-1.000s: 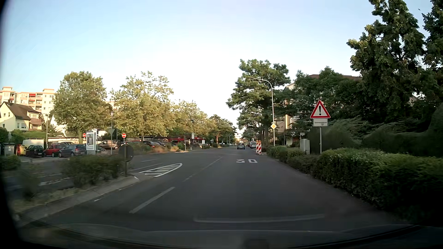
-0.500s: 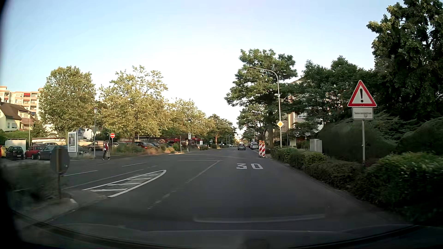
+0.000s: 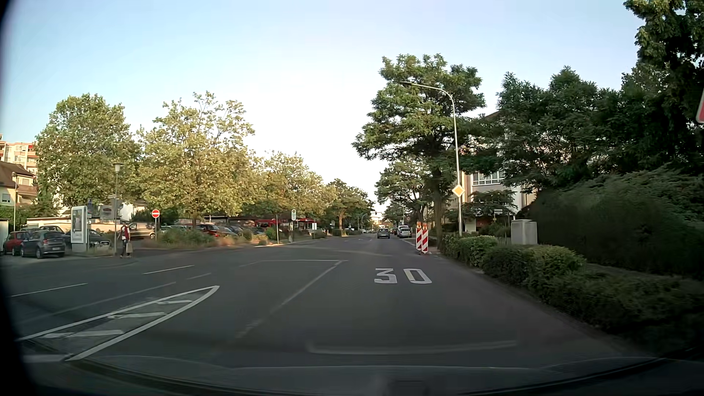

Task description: Follow the waypoints while adhering to traffic rules and regulations

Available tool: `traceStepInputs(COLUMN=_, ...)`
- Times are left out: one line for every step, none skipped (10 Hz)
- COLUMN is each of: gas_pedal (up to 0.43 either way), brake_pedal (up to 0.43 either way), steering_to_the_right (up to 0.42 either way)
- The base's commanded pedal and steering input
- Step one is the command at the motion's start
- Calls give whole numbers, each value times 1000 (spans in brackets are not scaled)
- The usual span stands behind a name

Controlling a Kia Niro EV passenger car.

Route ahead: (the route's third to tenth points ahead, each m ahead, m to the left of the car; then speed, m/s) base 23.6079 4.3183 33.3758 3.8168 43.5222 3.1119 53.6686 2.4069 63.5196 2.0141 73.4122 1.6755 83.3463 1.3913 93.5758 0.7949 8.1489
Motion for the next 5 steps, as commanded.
traceStepInputs(gas_pedal=20, brake_pedal=30, steering_to_the_right=5)
traceStepInputs(gas_pedal=20, brake_pedal=30, steering_to_the_right=5)
traceStepInputs(gas_pedal=20, brake_pedal=30, steering_to_the_right=6)
traceStepInputs(gas_pedal=47, brake_pedal=30, steering_to_the_right=5)
traceStepInputs(gas_pedal=110, brake_pedal=30, steering_to_the_right=6)
